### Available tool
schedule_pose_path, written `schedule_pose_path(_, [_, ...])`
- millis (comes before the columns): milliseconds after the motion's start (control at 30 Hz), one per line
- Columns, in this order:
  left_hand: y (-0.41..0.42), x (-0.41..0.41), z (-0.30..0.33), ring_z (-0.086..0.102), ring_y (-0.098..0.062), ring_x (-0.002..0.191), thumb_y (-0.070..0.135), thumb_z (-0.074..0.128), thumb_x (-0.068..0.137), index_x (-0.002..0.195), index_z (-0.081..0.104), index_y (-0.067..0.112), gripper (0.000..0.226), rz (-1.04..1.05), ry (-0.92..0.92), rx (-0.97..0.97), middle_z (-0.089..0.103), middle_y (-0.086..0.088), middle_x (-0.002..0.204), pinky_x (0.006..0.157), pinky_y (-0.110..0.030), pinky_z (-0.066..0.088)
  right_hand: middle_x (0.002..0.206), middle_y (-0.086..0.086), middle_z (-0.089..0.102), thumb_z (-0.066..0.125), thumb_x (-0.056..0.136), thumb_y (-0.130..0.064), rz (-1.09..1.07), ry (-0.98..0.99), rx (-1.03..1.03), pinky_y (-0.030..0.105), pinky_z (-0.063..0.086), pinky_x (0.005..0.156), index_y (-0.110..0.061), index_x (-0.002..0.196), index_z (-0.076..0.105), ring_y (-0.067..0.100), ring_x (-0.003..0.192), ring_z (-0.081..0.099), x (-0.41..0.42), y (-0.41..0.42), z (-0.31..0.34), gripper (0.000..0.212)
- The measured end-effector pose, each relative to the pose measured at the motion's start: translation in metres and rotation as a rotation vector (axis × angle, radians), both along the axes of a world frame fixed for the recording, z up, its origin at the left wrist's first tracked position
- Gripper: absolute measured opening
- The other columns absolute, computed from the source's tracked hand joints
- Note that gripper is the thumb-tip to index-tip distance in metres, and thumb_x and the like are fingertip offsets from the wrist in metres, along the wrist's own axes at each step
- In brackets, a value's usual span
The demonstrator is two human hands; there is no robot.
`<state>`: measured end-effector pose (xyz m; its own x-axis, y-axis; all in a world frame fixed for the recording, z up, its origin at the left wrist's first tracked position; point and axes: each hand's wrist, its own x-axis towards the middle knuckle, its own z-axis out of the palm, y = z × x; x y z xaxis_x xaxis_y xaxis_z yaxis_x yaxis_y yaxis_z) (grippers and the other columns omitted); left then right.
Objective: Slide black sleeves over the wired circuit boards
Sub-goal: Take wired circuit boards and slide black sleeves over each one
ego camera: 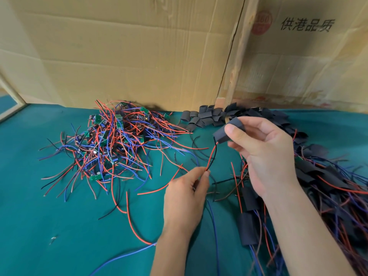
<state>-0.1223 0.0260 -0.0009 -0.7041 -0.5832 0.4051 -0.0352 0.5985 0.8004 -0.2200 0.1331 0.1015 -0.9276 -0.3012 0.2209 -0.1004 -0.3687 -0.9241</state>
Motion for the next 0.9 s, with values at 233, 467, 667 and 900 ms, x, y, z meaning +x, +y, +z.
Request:
schedule_pose_path(233, [0.001, 0.001, 0.001, 0.053, -0.023, 0.061, 0.051, 0.049, 0.092, 0.105, 0.059, 0.041, 0.020, 0.020, -0.025, -0.024, 0.052, 0.011, 0.056, 0.060, -0.038, 0.050, 0.084, 0.006, 0.078, 0.086, 0.062, -0.021, -0.007, 0.018, 0.007, 0.023, 0.055, 0.067, -0.009, 0.095, 0.075, 0.016, 0.069, 0.069, 0.001, 0.001, 0.004, 0.037])
schedule_pose_path(467, [0.001, 0.000, 0.002, 0.052, -0.027, 0.061, 0.050, 0.049, 0.092, 0.101, 0.061, 0.037, 0.020, 0.031, -0.025, -0.030, 0.049, 0.010, 0.054, 0.058, -0.039, 0.049, 0.086, 0.008, 0.079, 0.088, 0.063, -0.022, -0.017, 0.067, 0.047, 0.024, 0.056, 0.067, -0.012, 0.095, 0.076, 0.017, 0.067, 0.068, -0.003, 0.004, 0.003, 0.036])
schedule_pose_path(667, [0.001, 0.001, 0.005, 0.055, -0.024, 0.061, 0.051, 0.050, 0.092, 0.103, 0.062, 0.038, 0.021, 0.025, -0.026, 0.010, 0.056, 0.009, 0.059, 0.061, -0.037, 0.051, 0.085, 0.007, 0.079, 0.088, 0.075, -0.008, -0.032, 0.140, 0.189, 0.026, 0.057, 0.067, -0.010, 0.098, 0.076, 0.020, 0.067, 0.069, -0.007, 0.002, -0.008, 0.026])
schedule_pose_path(900, [0.001, 0.000, 0.011, 0.046, -0.006, 0.050, 0.040, 0.061, 0.091, 0.094, 0.070, 0.033, 0.011, -0.097, 0.083, 0.242, 0.060, 0.008, 0.057, 0.051, -0.024, 0.041, 0.081, 0.006, 0.078, 0.087, 0.071, 0.001, 0.072, -0.017, 0.216, 0.023, 0.057, 0.063, -0.013, 0.107, 0.067, 0.015, 0.066, 0.069, -0.006, -0.004, -0.023, 0.044])
